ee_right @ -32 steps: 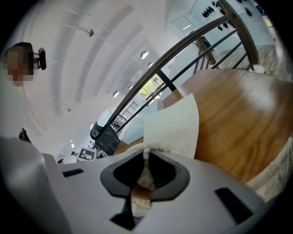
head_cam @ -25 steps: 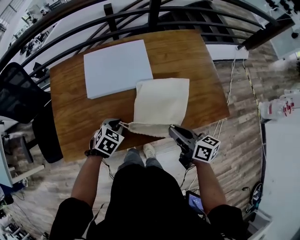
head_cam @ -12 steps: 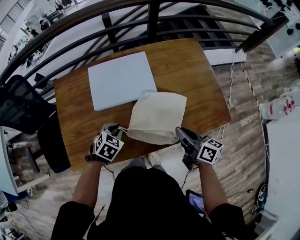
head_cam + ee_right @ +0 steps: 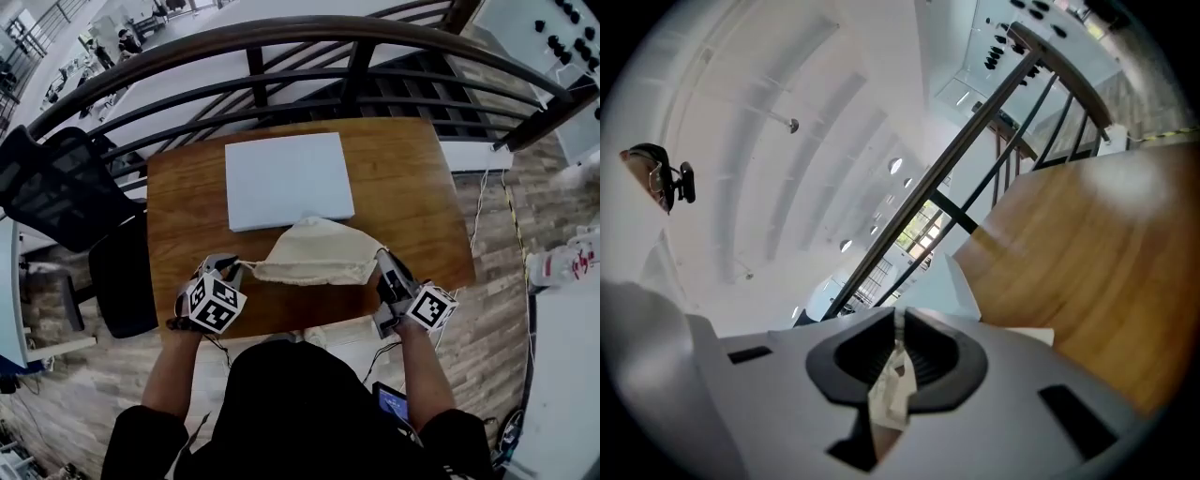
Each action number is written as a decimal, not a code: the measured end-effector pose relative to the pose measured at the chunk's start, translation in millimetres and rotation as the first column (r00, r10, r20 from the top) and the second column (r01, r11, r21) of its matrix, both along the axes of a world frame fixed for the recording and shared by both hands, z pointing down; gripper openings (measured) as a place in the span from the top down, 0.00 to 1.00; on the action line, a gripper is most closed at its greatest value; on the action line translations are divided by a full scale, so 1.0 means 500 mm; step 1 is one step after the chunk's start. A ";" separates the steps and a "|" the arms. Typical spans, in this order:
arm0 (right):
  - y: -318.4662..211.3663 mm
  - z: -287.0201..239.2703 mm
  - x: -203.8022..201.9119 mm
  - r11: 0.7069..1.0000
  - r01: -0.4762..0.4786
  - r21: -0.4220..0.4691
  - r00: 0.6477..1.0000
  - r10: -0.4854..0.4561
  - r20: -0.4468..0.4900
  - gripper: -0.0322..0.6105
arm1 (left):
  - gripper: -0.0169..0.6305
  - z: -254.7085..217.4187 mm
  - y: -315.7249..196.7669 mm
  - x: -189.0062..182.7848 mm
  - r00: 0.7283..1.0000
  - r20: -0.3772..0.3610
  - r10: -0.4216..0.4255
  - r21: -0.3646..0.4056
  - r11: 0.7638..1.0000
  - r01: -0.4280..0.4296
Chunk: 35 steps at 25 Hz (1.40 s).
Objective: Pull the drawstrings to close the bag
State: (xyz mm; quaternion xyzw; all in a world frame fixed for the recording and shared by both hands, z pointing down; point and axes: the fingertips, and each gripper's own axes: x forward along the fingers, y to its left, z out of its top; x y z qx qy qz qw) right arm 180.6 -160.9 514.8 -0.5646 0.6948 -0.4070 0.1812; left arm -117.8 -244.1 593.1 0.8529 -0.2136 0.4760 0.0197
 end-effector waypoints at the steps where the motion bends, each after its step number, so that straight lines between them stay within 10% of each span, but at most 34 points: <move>1: -0.010 -0.004 0.000 1.000 -0.010 -0.002 1.000 0.010 -0.008 0.91 | 0.91 -0.002 -0.006 -0.015 1.000 0.002 -0.010 0.008 1.000 0.010; 19: -0.165 -0.020 -0.006 0.998 0.029 -0.060 0.986 -0.039 -0.161 0.91 | 0.91 -0.102 -0.107 -0.072 0.984 -0.079 -0.161 0.106 0.980 0.169; 35: -0.231 -0.067 0.094 0.997 0.079 -0.011 0.951 -0.079 -0.298 0.91 | 0.91 -0.191 -0.118 -0.095 0.846 -0.304 -0.438 0.082 0.873 0.482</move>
